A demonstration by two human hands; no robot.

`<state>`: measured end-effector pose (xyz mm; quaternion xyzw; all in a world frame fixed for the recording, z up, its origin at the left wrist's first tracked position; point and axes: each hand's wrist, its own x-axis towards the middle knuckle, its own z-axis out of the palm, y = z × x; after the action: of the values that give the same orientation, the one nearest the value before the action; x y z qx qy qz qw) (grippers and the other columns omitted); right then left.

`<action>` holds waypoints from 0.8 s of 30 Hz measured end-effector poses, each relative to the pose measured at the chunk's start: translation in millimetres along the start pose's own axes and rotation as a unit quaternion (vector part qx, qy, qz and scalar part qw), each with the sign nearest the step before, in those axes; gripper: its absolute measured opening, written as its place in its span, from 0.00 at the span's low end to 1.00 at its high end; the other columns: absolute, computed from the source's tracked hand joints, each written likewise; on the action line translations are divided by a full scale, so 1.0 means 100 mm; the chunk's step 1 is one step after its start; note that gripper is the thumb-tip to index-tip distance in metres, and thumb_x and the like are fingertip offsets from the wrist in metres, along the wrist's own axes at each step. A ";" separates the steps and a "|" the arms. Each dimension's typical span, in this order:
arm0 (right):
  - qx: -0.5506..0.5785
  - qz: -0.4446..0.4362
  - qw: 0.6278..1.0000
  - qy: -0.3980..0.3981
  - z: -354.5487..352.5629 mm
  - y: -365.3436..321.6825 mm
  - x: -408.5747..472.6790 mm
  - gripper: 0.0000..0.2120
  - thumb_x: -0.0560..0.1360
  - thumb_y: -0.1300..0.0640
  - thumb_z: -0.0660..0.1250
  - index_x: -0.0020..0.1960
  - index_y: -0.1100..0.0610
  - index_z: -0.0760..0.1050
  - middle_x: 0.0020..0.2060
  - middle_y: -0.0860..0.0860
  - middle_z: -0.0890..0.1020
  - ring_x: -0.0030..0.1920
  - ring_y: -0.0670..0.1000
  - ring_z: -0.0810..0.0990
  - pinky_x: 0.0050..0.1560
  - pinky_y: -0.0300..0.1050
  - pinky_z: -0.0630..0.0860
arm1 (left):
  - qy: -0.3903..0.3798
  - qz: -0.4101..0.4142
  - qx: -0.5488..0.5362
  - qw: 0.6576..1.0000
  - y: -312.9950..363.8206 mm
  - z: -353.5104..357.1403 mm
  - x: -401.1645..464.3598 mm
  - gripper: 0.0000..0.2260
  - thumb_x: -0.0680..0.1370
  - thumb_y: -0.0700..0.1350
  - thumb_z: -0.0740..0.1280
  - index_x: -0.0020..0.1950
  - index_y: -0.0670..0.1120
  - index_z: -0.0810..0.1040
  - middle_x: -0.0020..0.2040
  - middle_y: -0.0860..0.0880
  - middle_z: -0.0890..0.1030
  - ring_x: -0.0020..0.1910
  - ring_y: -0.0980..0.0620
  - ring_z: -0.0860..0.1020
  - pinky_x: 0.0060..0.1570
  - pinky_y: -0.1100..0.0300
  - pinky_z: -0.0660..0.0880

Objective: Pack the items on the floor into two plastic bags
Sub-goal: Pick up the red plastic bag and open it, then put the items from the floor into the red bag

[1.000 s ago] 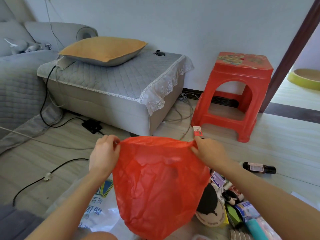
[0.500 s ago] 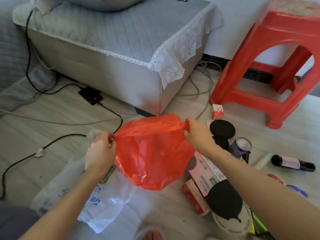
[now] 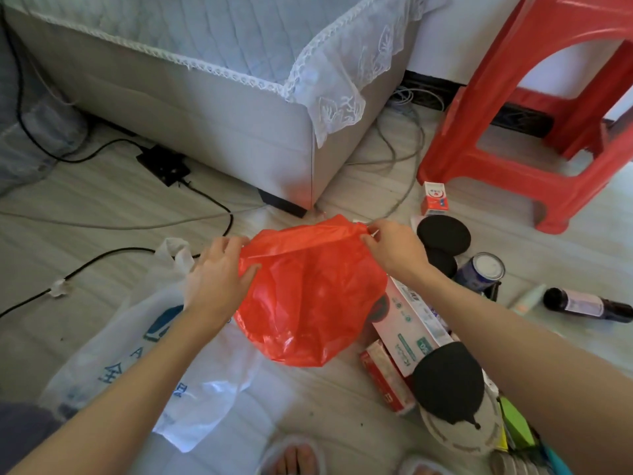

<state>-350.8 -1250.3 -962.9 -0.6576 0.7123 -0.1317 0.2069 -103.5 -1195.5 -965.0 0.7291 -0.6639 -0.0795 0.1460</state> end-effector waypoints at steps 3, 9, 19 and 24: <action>0.029 0.005 0.999 0.014 0.01 0.03 0.10 0.13 0.77 0.50 0.60 0.56 0.54 0.77 0.50 0.55 0.82 0.53 0.58 0.79 0.51 0.50 0.75 | 0.041 0.034 0.005 0.999 0.04 0.10 0.10 0.11 0.76 0.50 0.65 0.52 0.44 0.79 0.49 0.45 0.78 0.48 0.44 0.77 0.40 0.55 0.67; 0.146 0.039 0.988 0.038 0.05 0.14 0.13 0.19 0.75 0.47 0.64 0.62 0.55 0.72 0.56 0.53 0.79 0.55 0.54 0.78 0.57 0.54 0.74 | 0.088 -0.008 -0.046 0.995 0.09 0.11 0.28 0.10 0.78 0.47 0.63 0.48 0.42 0.79 0.47 0.46 0.80 0.40 0.45 0.77 0.36 0.57 0.68; 0.071 0.075 0.993 -0.061 0.05 0.88 -0.76 0.18 0.77 0.52 0.62 0.66 0.56 0.68 0.63 0.53 0.74 0.60 0.52 0.74 0.53 0.42 0.70 | 0.129 0.048 -0.147 0.980 0.29 0.29 -0.47 0.14 0.73 0.37 0.62 0.58 0.40 0.73 0.59 0.42 0.71 0.61 0.43 0.68 0.63 0.51 0.67; 0.011 0.085 0.994 -0.071 0.08 1.30 -1.27 0.21 0.76 0.46 0.61 0.66 0.52 0.69 0.64 0.50 0.74 0.63 0.50 0.72 0.62 0.46 0.70 | 0.009 0.215 -0.142 0.966 0.70 0.95 -1.10 0.14 0.71 0.36 0.61 0.56 0.42 0.75 0.57 0.42 0.75 0.61 0.45 0.69 0.62 0.52 0.68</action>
<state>-455.5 -1110.6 -1014.1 -0.5999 0.7478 -0.0746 0.2747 -211.0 -1101.5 -1040.5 0.5418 -0.7856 -0.1328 0.2677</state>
